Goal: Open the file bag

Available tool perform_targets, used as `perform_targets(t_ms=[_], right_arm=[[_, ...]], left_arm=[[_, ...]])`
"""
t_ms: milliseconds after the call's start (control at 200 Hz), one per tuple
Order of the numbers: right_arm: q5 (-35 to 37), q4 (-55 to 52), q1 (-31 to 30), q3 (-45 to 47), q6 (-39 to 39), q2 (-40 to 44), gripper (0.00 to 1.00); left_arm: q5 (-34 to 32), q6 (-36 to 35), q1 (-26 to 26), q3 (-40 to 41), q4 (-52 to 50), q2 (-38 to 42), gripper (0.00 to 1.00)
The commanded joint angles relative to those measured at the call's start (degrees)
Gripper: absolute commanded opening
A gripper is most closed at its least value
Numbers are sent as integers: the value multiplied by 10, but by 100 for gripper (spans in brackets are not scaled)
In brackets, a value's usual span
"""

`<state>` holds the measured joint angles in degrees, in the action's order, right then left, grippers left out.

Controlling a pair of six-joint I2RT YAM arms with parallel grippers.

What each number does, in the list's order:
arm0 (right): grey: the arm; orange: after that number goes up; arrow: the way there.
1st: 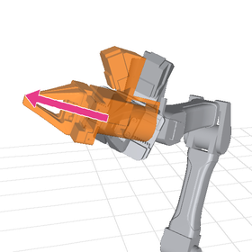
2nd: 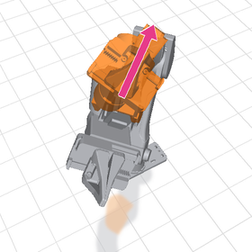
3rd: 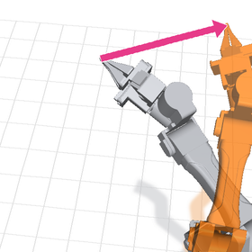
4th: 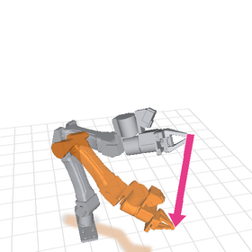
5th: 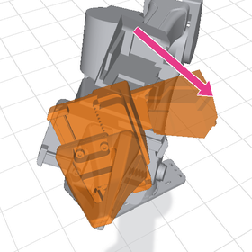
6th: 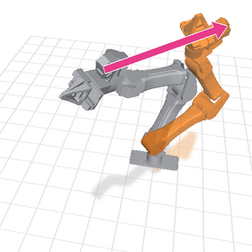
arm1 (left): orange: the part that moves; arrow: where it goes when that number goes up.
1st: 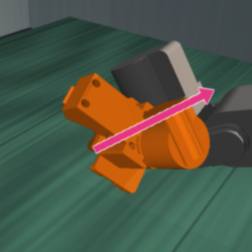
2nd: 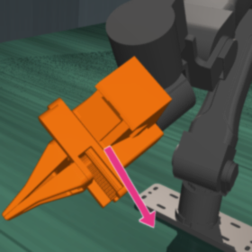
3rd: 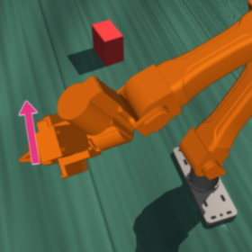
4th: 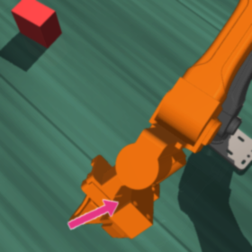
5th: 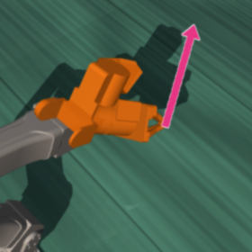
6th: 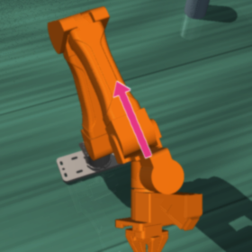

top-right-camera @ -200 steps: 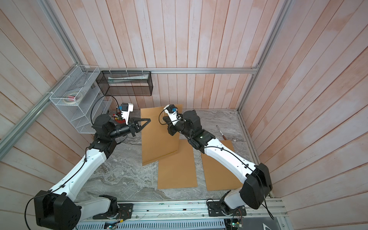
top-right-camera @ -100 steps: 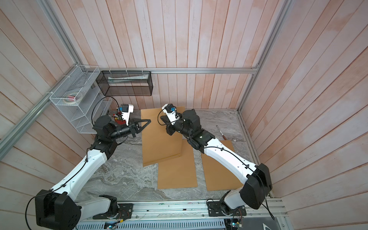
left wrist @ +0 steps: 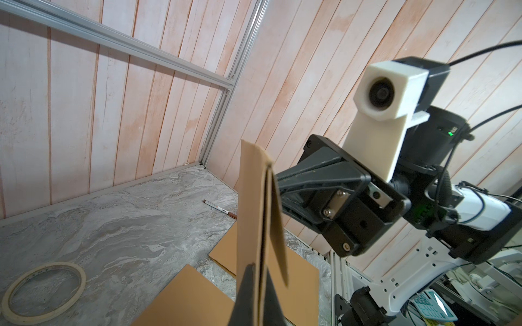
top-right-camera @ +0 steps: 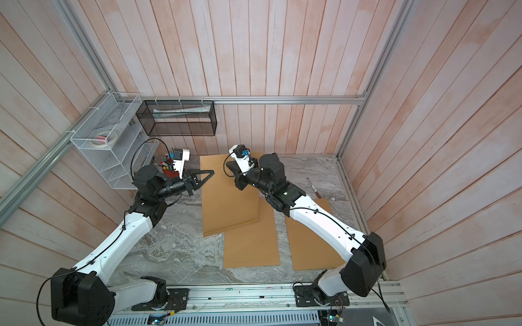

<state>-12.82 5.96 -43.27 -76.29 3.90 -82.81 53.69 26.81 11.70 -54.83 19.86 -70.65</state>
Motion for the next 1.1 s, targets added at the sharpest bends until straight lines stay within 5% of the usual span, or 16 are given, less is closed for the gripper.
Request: perform_targets(t_ms=[0,270,1095], right_arm=[[45,3,-4,20,-5,46,15],[88,-27,-4,49,4,89,29],[83,-47,7,28,18,17,30]], left_arm=[[-8,1,3,4,18,6,0],[-17,5,2,4,25,4,0],[-1,6,2,6,27,9,0]])
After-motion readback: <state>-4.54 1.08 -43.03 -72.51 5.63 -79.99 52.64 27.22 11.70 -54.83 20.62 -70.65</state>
